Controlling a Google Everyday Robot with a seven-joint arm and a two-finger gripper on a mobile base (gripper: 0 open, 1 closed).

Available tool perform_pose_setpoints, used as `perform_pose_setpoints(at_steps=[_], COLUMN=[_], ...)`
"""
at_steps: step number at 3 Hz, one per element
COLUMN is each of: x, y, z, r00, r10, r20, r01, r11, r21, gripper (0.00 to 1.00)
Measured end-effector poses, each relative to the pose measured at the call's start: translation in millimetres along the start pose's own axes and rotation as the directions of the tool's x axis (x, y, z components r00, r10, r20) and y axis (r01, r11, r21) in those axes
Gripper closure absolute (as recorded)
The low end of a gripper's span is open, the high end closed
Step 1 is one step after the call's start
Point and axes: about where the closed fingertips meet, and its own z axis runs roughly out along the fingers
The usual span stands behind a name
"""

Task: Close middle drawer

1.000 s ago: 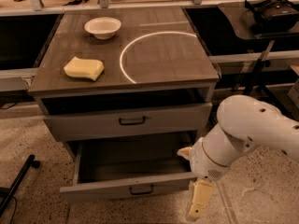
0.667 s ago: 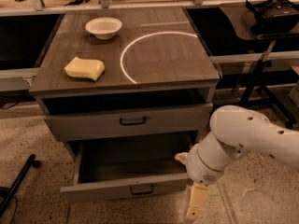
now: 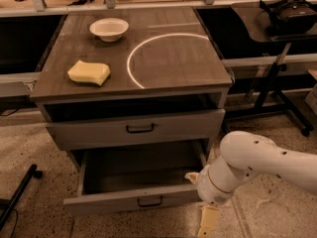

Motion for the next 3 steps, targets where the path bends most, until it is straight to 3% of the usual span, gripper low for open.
perform_pose_setpoints(at_steps=[2, 3], x=[46.3, 78.4], y=[-28.1, -43.9], z=[37.7, 56.5], r00=[0.995, 0.982], r10=[0.09, 0.16], r20=[0.052, 0.096], r01=[-0.092, -0.166], r11=[0.995, 0.9848], r21=[0.038, 0.052], gripper=[0.49, 0.74])
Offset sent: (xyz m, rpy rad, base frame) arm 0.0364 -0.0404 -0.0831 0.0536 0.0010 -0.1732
